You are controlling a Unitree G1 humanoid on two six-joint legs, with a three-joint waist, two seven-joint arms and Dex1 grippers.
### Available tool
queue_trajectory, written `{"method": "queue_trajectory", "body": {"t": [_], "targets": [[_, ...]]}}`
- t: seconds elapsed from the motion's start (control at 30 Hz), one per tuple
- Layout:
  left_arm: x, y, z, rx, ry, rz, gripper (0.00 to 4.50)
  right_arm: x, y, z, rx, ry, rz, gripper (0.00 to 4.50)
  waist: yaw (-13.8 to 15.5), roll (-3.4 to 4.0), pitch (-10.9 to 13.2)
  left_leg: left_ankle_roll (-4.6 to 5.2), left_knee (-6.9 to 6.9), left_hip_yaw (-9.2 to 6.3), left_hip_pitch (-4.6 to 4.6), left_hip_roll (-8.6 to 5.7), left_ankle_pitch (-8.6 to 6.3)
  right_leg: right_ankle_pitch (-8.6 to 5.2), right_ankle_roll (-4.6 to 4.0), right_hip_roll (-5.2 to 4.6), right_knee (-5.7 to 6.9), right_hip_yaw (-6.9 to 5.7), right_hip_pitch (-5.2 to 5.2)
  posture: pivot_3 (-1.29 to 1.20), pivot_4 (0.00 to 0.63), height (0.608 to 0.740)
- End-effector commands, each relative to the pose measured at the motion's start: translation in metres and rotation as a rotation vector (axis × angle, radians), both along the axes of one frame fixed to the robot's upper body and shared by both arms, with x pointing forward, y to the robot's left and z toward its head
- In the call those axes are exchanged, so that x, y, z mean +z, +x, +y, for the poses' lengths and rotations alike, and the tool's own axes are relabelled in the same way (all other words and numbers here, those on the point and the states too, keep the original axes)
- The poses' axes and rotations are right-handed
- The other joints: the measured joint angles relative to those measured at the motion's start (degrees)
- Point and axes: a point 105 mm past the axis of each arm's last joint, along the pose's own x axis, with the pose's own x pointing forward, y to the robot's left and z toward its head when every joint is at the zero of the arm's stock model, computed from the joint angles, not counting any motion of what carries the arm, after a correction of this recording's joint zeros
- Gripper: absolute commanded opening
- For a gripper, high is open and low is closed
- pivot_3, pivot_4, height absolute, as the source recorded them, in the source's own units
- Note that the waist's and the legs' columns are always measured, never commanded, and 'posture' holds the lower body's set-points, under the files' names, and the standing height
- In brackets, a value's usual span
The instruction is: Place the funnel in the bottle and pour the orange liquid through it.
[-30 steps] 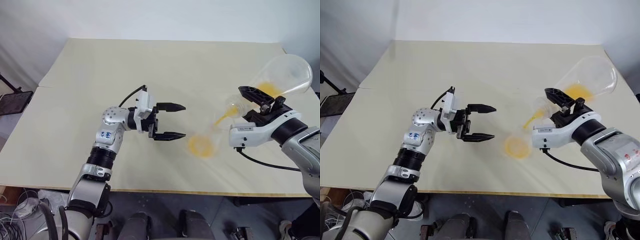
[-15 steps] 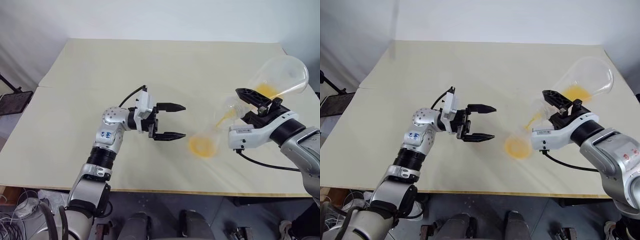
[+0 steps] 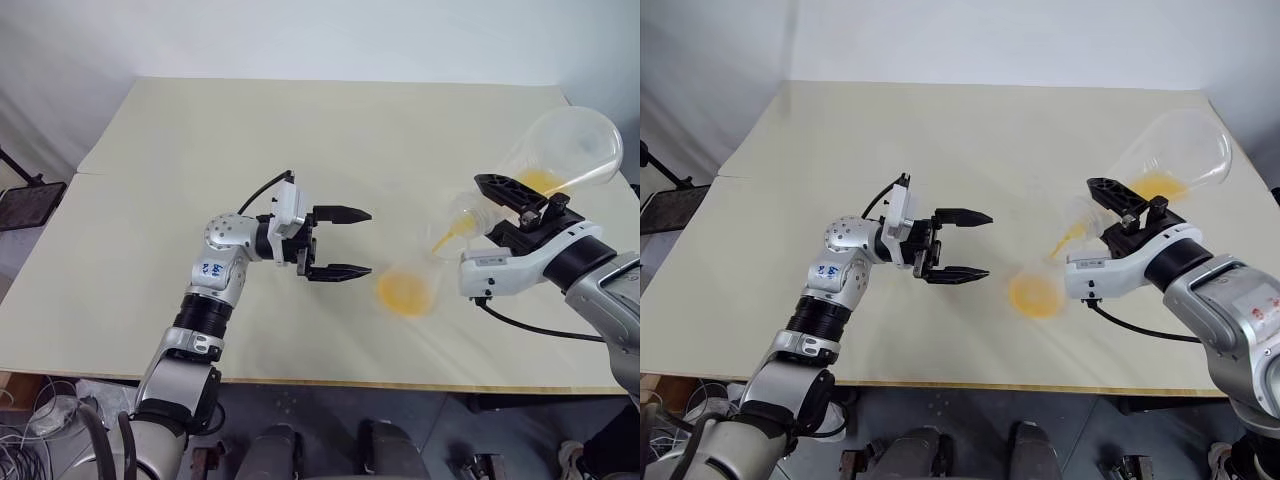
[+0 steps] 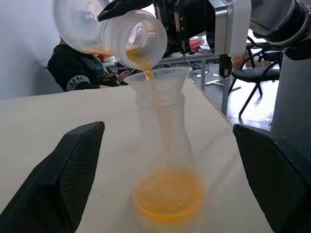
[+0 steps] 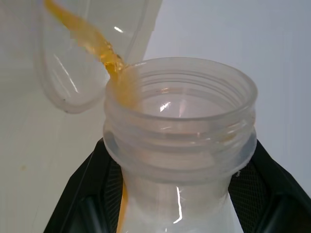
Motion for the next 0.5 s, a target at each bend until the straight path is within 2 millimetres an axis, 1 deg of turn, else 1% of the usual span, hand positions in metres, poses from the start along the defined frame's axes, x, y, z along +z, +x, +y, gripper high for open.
{"method": "queue_trajectory", "body": {"t": [0.03,0.5], "targets": [[0.0086,-0.0022,-0.0019,-0.013,-0.021,-0.030,4.50,0.0142,-0.0052,-0.0008,0.003,-0.011,-0.054,2.48,0.00,0.00,0.00,0.00,0.00,0.00,0.00,0.00,0.00,0.00,0.00,0.00,0.00,0.00,0.00,0.00,0.150,0.740],[0.0084,-0.0020,-0.0037,-0.014,-0.026,-0.028,4.50,0.0134,-0.0052,-0.0009,0.007,-0.031,-0.048,2.48,0.00,0.00,0.00,0.00,0.00,0.00,0.00,0.00,0.00,0.00,0.00,0.00,0.00,0.00,0.00,0.00,0.150,0.740]]}}
